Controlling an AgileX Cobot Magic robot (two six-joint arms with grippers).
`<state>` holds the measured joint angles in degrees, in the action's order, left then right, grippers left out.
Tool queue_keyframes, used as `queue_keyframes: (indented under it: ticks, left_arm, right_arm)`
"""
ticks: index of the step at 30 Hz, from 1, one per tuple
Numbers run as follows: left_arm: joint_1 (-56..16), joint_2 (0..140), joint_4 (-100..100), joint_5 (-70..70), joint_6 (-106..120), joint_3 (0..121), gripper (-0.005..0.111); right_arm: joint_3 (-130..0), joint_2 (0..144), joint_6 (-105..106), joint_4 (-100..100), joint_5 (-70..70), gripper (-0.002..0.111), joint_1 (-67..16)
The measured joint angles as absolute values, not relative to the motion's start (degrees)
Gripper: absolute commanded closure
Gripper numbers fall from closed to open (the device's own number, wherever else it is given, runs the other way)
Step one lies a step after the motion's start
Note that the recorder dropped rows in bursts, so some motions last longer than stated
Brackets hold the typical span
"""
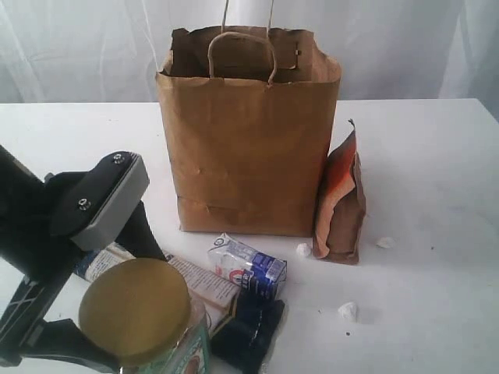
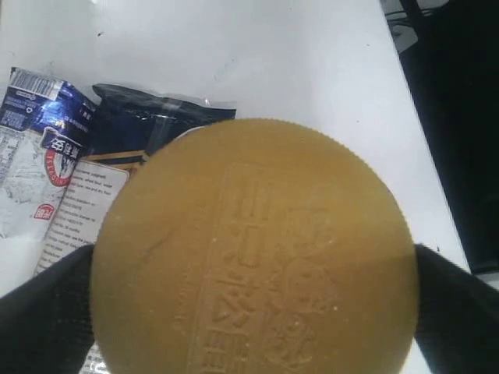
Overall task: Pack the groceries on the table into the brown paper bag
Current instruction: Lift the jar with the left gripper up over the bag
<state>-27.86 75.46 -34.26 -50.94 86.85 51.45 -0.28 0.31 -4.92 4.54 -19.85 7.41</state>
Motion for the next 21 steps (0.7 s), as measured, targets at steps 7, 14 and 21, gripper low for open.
queue_keyframes:
  ticks: [7,14,21]
  left_arm:
    - [-27.9,72.3,-39.0,-49.9,86.8,51.3,0.107]
    - [-27.9,68.0,-39.7,-49.2,87.1,51.3,0.107]
    - [-27.9,61.3,-39.8,-49.2,87.1,51.3,0.107]
  right_arm:
    - [-0.3,0.3,-4.9,4.5,-19.8,0.108,7.4]
    - [-0.3,0.3,-4.9,4.5,-19.8,0.108,7.4]
    - [-0.3,0.3,-4.9,4.5,-19.8,0.108,7.4]
